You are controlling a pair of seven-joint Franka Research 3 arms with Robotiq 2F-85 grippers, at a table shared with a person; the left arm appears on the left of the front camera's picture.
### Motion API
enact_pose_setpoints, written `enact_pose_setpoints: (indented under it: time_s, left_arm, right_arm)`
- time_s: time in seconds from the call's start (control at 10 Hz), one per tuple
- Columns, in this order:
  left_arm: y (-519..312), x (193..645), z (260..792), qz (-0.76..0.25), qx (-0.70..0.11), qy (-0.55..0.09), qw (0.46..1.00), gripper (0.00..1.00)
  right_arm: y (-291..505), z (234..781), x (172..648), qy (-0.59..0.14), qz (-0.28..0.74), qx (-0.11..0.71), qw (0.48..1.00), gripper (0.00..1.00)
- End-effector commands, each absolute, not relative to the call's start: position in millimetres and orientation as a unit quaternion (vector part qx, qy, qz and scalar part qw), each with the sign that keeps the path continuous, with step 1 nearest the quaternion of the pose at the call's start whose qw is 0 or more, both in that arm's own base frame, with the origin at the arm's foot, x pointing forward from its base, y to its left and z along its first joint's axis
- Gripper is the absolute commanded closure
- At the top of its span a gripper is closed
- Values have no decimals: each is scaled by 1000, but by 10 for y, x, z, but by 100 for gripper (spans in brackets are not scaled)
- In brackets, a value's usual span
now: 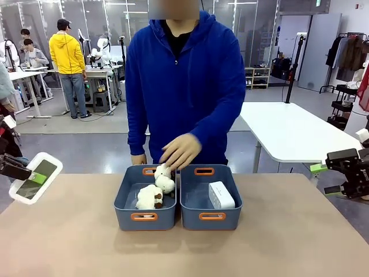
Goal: Sort the digital clocks into the basket.
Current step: Pick up the Digital clock from the table and place it into the empty Plastic storage basket.
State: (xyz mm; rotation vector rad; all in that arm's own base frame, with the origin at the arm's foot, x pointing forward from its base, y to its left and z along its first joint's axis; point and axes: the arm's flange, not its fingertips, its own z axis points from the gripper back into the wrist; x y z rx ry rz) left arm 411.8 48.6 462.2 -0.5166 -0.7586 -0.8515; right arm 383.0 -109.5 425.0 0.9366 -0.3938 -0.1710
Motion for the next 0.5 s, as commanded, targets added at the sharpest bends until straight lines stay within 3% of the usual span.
enact_pose_setpoints:
  time_s: [0.0, 0.2, 0.4]
  left_arm:
    - [-31, 4114, 4675, -374, -266, -377, 804, 47]
    - [-769, 4169, 4970, -226, -301, -291, 879, 47]
    - [-1612, 4294, 5206, -231, -241, -243, 911, 47]
  right_arm:
    - [-1118, 4257, 3840, -186, -73, 445, 873, 0]
    - [-1118, 4257, 3840, -186, -73, 445, 873, 0]
    - [-1118, 4257, 3840, -186, -73, 445, 873, 0]
